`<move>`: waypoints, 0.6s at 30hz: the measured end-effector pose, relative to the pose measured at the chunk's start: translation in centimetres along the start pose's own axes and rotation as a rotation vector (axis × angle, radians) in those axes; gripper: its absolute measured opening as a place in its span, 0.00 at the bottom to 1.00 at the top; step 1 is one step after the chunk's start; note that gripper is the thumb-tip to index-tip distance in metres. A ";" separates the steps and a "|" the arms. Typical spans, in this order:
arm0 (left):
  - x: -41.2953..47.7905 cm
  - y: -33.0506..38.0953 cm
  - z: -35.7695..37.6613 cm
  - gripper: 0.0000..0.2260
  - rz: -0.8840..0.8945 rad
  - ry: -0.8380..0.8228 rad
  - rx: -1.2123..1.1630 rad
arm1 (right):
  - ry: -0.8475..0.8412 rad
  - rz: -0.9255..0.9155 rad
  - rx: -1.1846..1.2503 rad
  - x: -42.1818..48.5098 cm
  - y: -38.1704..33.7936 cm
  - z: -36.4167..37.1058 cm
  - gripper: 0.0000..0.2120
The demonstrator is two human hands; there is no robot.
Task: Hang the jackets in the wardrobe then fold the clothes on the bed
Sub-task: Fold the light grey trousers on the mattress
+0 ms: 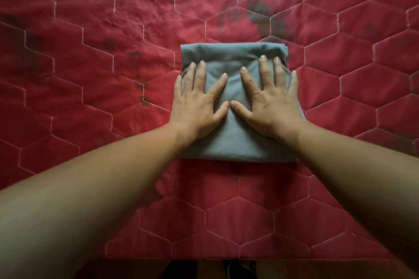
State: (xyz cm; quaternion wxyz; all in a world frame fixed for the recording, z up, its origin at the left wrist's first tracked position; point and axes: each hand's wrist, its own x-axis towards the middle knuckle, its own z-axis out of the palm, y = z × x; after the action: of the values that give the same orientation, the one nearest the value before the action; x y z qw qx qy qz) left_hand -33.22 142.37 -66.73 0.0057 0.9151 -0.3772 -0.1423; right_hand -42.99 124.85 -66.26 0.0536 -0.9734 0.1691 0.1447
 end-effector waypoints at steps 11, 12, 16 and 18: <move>6.5 -1.8 1.1 0.30 -0.003 0.118 -0.068 | 0.180 -0.008 0.099 4.8 1.9 1.5 0.42; 6.5 -1.8 1.1 0.30 -0.005 0.119 -0.092 | 0.179 -0.010 0.107 4.9 1.9 1.4 0.42; 5.9 -1.2 -1.1 0.31 -0.052 0.003 -0.199 | 0.078 0.067 0.239 4.1 1.3 -0.5 0.46; 4.4 -0.9 -2.1 0.34 -0.181 -0.009 -0.388 | 0.058 0.197 0.497 2.4 1.1 -1.3 0.48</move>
State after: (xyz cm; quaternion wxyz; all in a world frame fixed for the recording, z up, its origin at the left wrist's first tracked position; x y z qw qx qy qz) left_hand -29.09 139.76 -65.97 0.1673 0.9265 -0.2588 -0.2161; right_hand -40.87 122.87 -65.80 0.2718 -0.9130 0.2947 0.0752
